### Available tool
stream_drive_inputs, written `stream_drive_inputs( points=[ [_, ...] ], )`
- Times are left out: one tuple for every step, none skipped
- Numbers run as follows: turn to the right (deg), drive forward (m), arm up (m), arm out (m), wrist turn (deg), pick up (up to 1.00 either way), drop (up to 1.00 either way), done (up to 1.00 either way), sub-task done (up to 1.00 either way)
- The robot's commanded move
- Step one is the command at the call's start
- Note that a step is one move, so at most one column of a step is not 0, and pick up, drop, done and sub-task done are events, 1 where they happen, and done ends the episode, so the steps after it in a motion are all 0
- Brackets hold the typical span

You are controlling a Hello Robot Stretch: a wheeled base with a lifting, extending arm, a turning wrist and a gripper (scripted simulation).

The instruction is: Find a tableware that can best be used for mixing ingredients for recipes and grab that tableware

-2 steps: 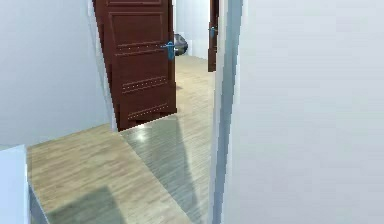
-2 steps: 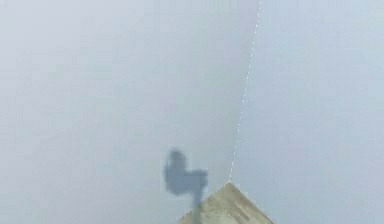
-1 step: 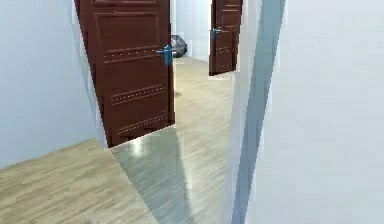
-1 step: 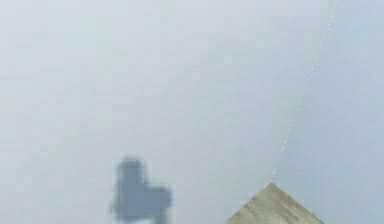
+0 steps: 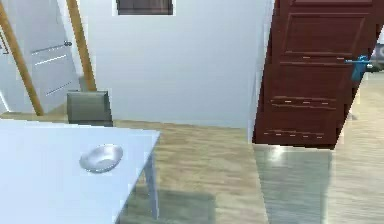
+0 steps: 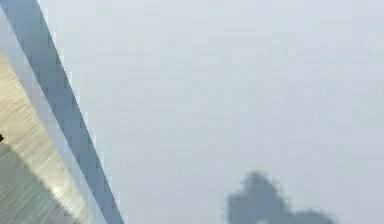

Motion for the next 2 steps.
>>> stream_drive_inputs(
  points=[
    [-45.0,0.0,0.0,0.0,0.0,0.0,0.0,0.0,0.0],
    [-45.0,0.0,0.0,0.0,0.0,0.0,0.0,0.0,0.0]
  ],
)
